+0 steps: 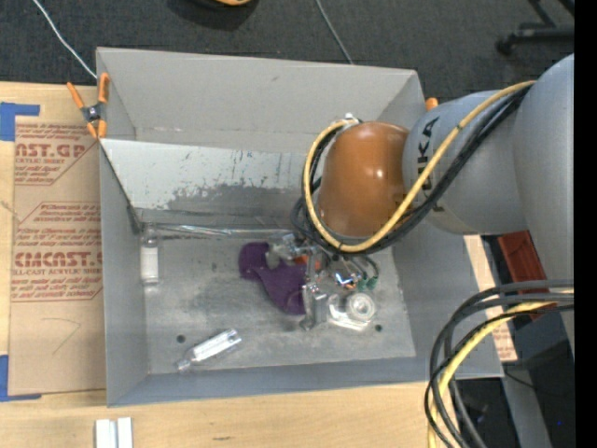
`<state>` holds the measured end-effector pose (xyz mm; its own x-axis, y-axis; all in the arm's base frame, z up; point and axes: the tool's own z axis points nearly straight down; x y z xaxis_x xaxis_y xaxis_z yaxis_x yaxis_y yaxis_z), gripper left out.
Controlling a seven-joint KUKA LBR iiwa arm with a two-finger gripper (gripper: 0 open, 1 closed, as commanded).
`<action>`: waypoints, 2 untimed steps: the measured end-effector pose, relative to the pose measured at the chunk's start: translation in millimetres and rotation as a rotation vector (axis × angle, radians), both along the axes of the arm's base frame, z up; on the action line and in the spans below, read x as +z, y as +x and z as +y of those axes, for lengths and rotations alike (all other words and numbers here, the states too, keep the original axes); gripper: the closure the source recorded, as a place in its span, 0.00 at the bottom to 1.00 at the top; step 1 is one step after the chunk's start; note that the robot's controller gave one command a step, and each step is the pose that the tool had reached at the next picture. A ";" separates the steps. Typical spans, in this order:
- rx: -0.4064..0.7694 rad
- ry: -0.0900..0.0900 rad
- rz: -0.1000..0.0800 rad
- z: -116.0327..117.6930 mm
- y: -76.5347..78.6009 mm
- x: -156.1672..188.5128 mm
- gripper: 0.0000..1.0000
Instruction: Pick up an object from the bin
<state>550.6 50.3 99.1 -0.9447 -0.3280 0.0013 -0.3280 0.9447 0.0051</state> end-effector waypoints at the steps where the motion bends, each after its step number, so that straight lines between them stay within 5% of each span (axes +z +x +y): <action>1: 0.437 0.001 -0.005 39.0 -3.6 -6.3 1.00; 2: 0.436 0.001 -0.005 38.4 -3.6 -6.3 1.00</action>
Offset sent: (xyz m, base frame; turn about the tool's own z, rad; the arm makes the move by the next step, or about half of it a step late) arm 0.0000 0.0000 0.0000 0.0000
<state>547.1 88.7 92.8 -0.7181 -0.6959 -0.0032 -0.6959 0.7181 0.0035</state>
